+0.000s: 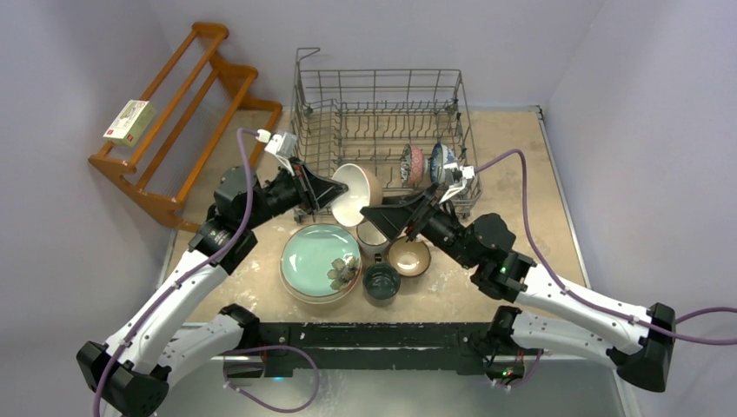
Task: Load the mixed dishes into the dish rack
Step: Insert the bowl into the dish rack.
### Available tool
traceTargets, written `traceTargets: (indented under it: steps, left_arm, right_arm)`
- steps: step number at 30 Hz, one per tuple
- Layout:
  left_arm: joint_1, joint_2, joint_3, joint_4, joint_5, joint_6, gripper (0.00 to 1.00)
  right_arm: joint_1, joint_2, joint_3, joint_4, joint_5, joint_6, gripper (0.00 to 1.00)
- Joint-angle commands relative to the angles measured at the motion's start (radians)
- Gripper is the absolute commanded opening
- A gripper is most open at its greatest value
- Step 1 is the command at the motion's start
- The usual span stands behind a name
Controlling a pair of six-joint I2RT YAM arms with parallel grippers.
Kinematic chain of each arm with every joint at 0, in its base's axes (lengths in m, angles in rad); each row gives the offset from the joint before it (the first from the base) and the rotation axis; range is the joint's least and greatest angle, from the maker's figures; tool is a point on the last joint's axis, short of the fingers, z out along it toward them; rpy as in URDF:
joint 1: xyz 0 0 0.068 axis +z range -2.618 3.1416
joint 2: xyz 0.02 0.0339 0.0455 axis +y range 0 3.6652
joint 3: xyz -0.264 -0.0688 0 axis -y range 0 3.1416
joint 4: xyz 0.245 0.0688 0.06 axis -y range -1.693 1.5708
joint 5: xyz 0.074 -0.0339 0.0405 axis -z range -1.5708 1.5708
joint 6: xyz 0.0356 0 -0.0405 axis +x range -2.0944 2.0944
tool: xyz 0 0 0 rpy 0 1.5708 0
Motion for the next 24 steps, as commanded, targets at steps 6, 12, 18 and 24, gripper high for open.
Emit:
traceTargets:
  steps: [6, 12, 18, 24]
  left_arm:
    - [0.005, -0.03, 0.005, 0.048, -0.046, 0.024, 0.0]
    - [0.006, -0.03, 0.018, 0.012, -0.058, 0.046, 0.0]
    - [0.005, -0.034, 0.018, 0.006, -0.058, 0.053, 0.0]
    - [0.005, -0.035, 0.021, 0.007, -0.053, 0.055, 0.0]
  right_arm:
    - [0.001, 0.036, 0.034, 0.121, -0.028, 0.013, 0.87]
    - [0.001, 0.063, 0.048, 0.147, -0.018, 0.01, 0.83]
    - [0.001, 0.073, 0.046, 0.166, -0.016, 0.013, 0.76]
    - [0.001, 0.081, 0.049, 0.168, -0.035, 0.01, 0.0]
